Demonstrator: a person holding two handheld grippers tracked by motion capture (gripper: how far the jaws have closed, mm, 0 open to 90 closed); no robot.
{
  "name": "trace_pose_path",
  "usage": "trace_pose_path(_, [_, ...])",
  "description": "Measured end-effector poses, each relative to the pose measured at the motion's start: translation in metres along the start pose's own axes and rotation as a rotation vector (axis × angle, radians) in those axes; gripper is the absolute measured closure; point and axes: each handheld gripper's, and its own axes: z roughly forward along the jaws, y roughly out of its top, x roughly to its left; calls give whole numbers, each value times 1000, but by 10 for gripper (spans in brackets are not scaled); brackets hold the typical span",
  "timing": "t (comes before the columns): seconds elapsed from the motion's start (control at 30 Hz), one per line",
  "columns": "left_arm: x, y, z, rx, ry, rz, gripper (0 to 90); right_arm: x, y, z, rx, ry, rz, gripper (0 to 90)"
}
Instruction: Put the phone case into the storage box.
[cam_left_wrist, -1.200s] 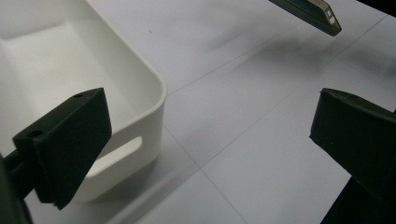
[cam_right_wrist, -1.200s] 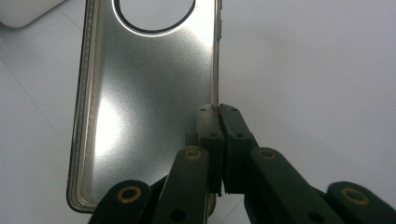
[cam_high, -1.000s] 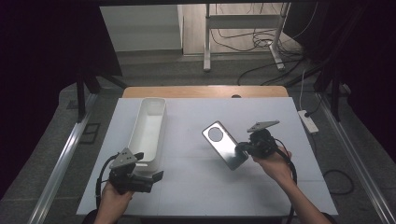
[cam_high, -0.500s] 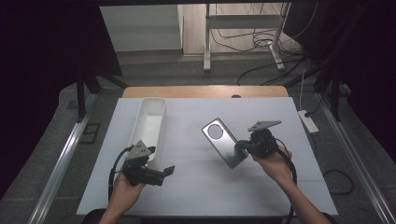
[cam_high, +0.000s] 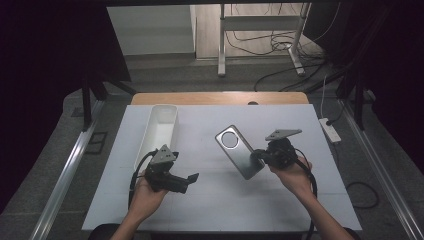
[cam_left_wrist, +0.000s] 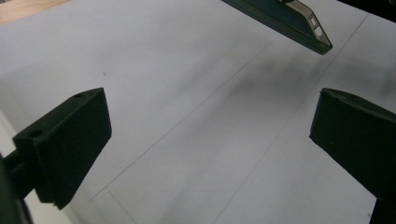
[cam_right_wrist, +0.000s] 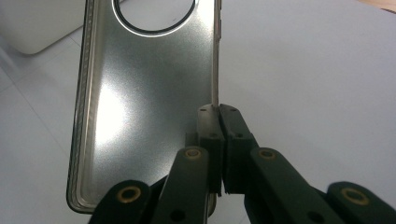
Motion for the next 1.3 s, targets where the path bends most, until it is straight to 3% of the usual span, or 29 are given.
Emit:
trace_pose_path(0.73, [0, 21, 34, 17, -59, -21, 0, 5, 3, -2, -22, -24, -7, 884])
trace_pose_path(0.93, [1, 28, 41, 16, -77, -49, 0, 8, 4, -1, -31, -22, -12, 884])
trace_pose_path(1.3, [0, 38, 52, 19, -150, -93, 0, 16, 6, 1, -40, -20, -30, 884])
